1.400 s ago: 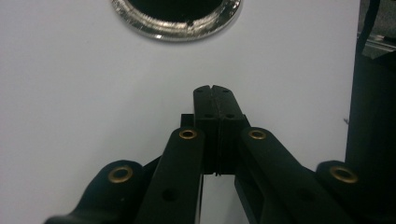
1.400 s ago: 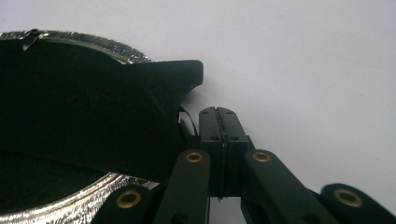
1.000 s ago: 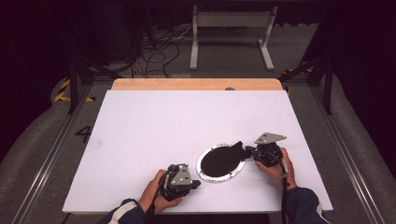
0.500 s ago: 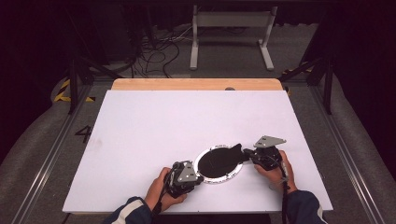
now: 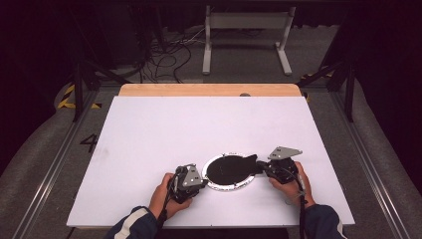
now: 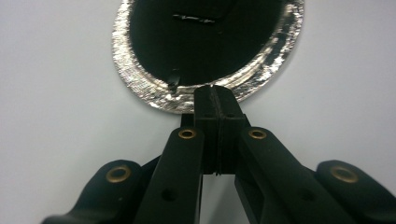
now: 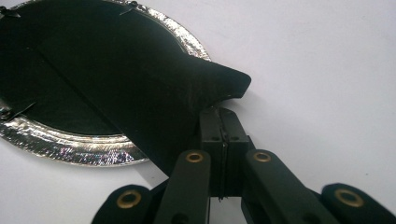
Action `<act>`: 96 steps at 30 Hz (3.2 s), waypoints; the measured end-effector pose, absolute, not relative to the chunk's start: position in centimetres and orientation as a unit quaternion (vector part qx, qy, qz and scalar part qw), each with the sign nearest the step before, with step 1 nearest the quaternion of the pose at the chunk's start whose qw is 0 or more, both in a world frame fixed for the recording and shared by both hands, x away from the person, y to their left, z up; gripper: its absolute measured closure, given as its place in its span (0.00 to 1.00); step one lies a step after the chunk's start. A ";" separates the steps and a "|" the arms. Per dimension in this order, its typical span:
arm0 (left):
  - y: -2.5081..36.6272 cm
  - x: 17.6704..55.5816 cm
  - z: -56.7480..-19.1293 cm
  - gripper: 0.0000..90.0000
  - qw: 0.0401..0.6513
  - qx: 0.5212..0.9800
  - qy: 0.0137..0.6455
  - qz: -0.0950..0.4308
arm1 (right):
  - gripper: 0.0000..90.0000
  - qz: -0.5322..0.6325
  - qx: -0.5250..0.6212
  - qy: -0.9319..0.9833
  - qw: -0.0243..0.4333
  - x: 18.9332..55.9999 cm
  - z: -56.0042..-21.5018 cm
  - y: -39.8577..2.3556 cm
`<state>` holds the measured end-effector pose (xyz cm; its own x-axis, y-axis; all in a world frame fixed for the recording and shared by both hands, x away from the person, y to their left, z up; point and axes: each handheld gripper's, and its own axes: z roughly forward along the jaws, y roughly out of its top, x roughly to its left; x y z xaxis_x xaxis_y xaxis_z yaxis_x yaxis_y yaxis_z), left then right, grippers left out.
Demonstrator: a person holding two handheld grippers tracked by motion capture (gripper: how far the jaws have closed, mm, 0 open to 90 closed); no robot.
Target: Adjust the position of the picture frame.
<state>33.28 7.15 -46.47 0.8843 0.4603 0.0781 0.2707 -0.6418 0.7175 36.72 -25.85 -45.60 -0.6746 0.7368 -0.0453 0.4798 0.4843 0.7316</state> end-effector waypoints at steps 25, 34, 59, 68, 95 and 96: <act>8.7 36.1 -46.4 0.99 0.367 0.890 0.234 0.135 | 1.00 0.356 0.354 0.846 0.182 35.6 -45.6 -24.7; 8.9 36.7 -46.5 0.99 0.371 0.885 0.247 0.137 | 1.00 0.353 0.348 0.850 0.177 35.5 -45.5 -24.5; 7.6 34.4 -46.4 0.95 0.382 0.894 0.213 0.096 | 1.00 0.352 0.308 0.870 0.156 35.0 -45.4 -23.5; 8.0 34.8 -46.4 0.93 0.378 0.890 0.230 0.108 | 1.00 0.349 0.301 0.875 0.149 34.8 -45.4 -23.1; 9.0 37.2 -46.5 0.91 0.379 0.880 0.261 0.117 | 1.00 0.350 0.264 0.890 0.129 33.9 -45.3 -21.6; 9.0 37.3 -46.5 0.91 0.380 0.879 0.263 0.119 | 1.00 0.350 0.262 0.890 0.129 33.8 -45.3 -21.5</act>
